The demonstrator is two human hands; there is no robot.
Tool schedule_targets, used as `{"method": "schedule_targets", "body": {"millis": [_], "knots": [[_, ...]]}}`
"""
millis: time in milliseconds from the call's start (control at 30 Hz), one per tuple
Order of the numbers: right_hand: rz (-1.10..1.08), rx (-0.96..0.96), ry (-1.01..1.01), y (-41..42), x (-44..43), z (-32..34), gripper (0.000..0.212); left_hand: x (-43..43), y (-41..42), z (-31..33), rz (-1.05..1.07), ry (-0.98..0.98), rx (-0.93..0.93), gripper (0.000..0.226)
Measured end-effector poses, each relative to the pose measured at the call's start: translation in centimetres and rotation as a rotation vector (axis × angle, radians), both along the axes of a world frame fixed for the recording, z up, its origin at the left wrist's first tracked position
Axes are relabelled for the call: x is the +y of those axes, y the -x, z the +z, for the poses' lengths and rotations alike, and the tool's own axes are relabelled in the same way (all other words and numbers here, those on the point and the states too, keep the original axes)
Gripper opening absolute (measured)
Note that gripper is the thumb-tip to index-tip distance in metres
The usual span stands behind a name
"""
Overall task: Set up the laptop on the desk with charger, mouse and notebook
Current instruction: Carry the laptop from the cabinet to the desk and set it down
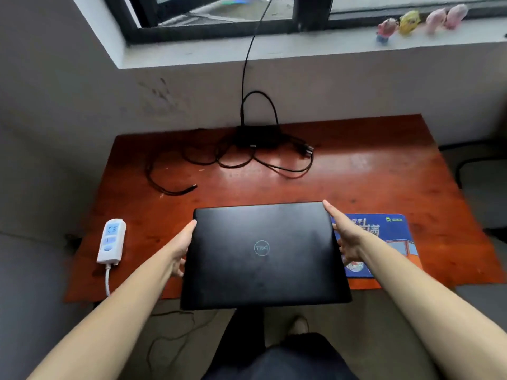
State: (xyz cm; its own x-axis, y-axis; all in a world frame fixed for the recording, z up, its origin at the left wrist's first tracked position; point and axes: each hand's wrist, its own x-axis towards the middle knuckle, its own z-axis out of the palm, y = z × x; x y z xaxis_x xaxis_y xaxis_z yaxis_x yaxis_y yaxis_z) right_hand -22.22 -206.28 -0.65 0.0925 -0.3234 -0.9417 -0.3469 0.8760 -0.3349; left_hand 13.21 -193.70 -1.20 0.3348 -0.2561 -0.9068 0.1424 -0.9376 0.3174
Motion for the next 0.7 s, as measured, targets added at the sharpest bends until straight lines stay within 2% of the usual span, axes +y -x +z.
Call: {"method": "schedule_targets", "body": {"millis": [100,333,533,700], "knots": [[-0.063,-0.007,-0.043,-1.6,-1.7,-1.1,0.082,-3.8,-1.9,-1.5,-0.03,-0.008,0.016,0.079],[-0.157,0.056,-0.015,-3.9,-5.8,-3.1,0.073,-9.3,-3.5,-3.2,0.004,0.077,-0.009,0.042],[-0.203,0.056,0.051,-4.8,-8.2,-4.2,0.067,-10.9,-3.2,-4.4,0.07,0.094,0.047,0.045],[-0.204,0.095,0.11,-5.1,-8.9,-4.7,0.08,-11.0,-2.7,-5.2,0.143,0.097,0.076,0.04]]}}
